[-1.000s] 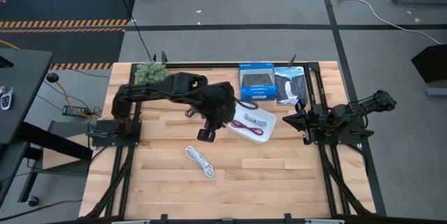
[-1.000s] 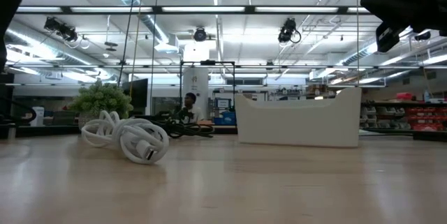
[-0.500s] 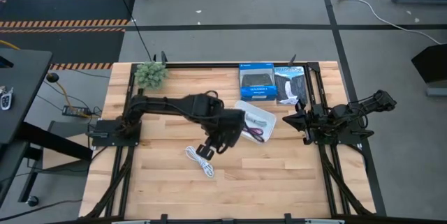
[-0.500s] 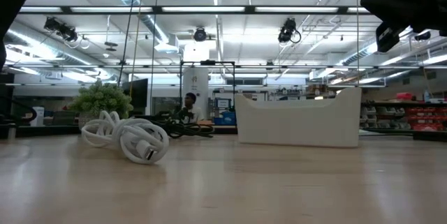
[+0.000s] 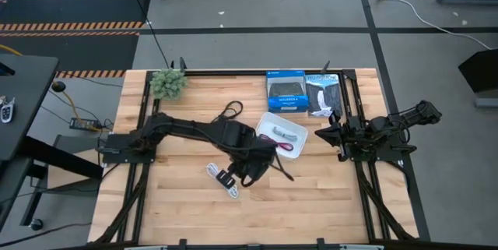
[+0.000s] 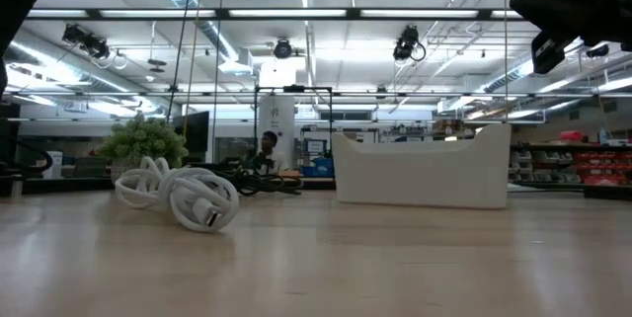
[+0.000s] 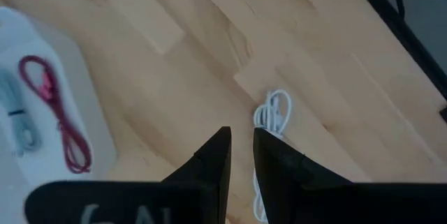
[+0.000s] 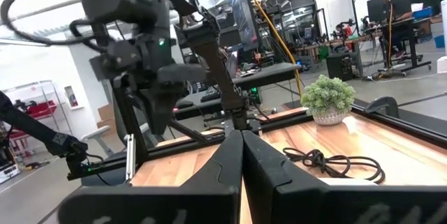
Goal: Pick and place USB-C Cables
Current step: Put the white charger cable into the white bin
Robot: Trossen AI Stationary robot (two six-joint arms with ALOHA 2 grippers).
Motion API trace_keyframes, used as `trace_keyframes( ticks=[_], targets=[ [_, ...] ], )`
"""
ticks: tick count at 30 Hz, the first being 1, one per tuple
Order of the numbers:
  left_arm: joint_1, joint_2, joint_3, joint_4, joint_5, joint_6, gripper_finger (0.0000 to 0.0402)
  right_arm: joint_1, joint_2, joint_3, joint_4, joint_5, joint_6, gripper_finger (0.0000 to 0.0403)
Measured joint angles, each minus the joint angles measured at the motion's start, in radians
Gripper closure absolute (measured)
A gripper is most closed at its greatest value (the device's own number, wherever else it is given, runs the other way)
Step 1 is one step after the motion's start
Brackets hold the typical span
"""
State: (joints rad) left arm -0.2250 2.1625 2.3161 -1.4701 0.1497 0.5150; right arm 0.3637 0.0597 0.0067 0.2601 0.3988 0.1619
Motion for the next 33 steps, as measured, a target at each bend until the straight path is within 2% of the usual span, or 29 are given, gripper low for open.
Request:
trace_keyframes(
  ticks=[5, 9, 16, 27, 33],
  targets=[
    [-0.007, 0.016, 0.0, -0.03, -0.004, 0.004, 0.0334, 0.0, 0.0, 0.0, 0.003, 0.0, 0.0, 0.0389],
    [0.004, 0.046, 0.001, -0.079, 0.103, -0.019, 0.0334, 0.0, 0.0, 0.0, 0.001, 0.0, 0.0, 0.0389],
    [0.02, 0.086, 0.001, -0.104, 0.162, -0.041, 0.0334, 0.0, 0.0, 0.0, 0.009, 0.0, 0.0, 0.0389],
    [0.033, 0.088, -0.001, -0.101, 0.139, -0.064, 0.0334, 0.0, 0.0, 0.0, 0.016, -0.001, 0.0, 0.0389],
    [0.016, 0.02, -0.001, -0.1, 0.12, -0.099, 0.0334, 0.0, 0.0, 0.0, 0.016, -0.001, 0.0, 0.0389]
  ],
)
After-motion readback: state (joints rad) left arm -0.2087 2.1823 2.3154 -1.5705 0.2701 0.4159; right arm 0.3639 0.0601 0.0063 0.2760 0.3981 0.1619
